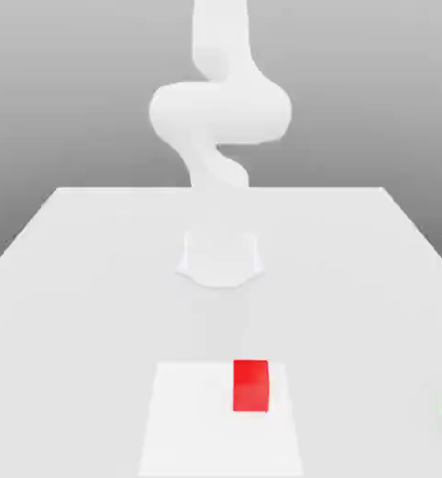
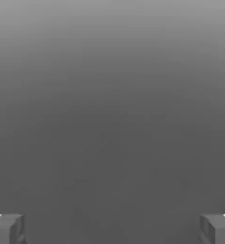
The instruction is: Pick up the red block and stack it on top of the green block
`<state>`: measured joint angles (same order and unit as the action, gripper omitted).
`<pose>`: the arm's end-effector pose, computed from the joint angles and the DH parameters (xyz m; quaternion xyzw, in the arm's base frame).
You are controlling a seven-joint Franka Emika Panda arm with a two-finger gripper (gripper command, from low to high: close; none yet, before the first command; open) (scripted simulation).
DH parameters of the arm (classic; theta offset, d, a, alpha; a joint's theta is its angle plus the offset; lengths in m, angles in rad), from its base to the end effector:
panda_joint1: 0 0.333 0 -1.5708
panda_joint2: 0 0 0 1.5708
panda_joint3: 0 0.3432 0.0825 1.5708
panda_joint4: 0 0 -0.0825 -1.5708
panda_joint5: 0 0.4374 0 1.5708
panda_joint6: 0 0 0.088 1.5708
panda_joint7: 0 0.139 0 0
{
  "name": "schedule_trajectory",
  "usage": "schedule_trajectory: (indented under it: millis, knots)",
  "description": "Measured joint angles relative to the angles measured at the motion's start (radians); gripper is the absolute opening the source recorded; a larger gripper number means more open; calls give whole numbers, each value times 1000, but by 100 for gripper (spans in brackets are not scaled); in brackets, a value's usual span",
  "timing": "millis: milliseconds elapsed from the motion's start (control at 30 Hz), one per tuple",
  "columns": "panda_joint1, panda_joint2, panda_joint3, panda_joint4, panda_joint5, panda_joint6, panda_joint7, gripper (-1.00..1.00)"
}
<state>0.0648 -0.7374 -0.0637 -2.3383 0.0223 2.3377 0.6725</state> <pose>0.4291 -0.0059 0.6673 -0.8792 0.3113 -0.3280 0.1501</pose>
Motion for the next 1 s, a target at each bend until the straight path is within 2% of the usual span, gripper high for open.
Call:
schedule_trajectory:
  millis: [400,667,833,1000]
  knots:
    - [279,325,-236,-183,109,178,-616,0]
    - [402,536,-307,-304,150,296,-997,0]
    - [431,648,-312,-381,116,375,-1193,0]
    - [427,729,-317,-448,-6,450,-1304,0]
